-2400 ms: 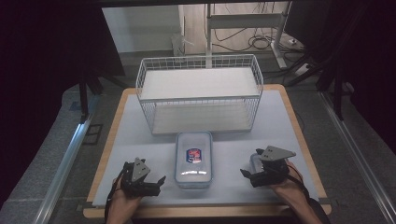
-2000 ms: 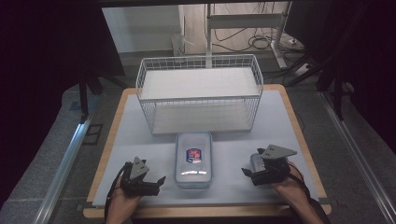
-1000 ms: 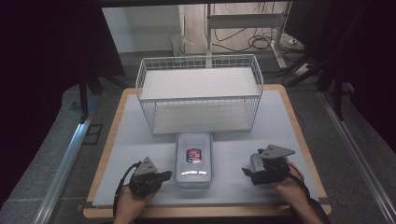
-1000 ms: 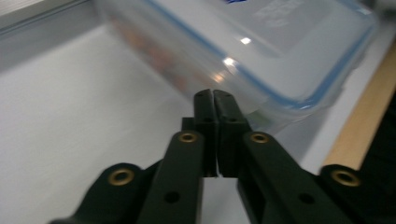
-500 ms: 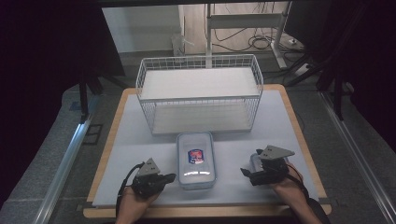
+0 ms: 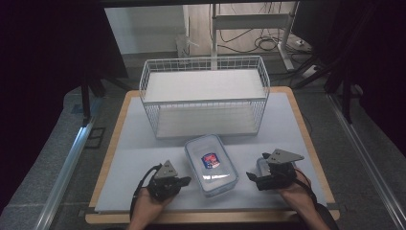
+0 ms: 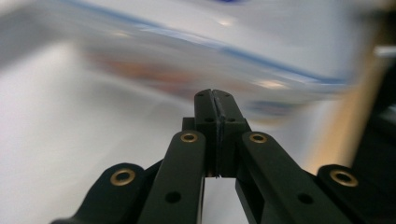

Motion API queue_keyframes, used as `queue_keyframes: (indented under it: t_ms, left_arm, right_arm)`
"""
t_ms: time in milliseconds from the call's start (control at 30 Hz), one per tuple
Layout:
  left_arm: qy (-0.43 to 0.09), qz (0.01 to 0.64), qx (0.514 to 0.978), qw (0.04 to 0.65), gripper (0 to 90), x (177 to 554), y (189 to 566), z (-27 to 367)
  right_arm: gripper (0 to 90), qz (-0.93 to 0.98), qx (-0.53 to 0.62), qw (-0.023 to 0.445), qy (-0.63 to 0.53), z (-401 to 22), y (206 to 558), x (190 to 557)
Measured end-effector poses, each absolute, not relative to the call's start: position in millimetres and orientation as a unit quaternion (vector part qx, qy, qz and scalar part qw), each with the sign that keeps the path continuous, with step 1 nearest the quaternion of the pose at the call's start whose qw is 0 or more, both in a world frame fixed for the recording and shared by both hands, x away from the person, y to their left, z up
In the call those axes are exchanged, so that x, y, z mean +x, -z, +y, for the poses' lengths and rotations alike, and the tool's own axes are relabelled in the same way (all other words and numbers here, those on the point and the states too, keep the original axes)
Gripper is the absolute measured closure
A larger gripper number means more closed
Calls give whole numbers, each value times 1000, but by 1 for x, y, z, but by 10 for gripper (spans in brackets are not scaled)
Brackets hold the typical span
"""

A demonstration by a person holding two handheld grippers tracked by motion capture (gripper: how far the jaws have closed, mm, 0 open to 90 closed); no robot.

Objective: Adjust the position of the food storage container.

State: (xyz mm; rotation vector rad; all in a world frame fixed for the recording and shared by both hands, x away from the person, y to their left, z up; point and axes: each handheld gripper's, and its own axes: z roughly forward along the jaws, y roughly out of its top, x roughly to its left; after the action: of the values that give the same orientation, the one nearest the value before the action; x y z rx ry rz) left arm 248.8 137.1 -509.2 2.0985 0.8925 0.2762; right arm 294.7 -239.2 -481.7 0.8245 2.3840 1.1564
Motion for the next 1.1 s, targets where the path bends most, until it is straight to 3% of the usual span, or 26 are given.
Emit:
queue_keyframes:
  t_ms: [133,233,267,333,367,433,467,600,867,1100]
  left_arm:
    - [-138,386,813,414,869,261,504,153]
    - [-157,403,799,417,851,272,498,165]
    - [-163,407,795,419,851,281,496,168]
    - [-167,407,796,417,854,286,494,169]
    - [-170,408,796,414,854,291,493,169]
    - [-175,407,799,406,862,307,493,168]
    - [-175,408,799,405,879,312,493,168]
    - [-167,406,805,400,898,349,500,161]
    - [-140,379,824,397,898,381,508,148]
    - [-133,384,816,412,900,373,509,147]
  right_arm:
    - [53,842,302,166,-415,-236,478,293]
    - [87,848,298,160,-409,-234,477,290]
    - [254,851,299,168,-399,-231,474,286]
    - [448,860,287,156,-392,-229,472,282]
    - [448,860,287,156,-392,-229,472,282]
    - [601,867,270,144,-392,-226,471,278]
    - [732,874,255,135,-391,-223,470,272]
    - [875,885,234,117,-385,-216,473,261]
    - [895,897,214,54,-382,-201,490,251]
    - [867,895,232,56,-377,-196,496,258]
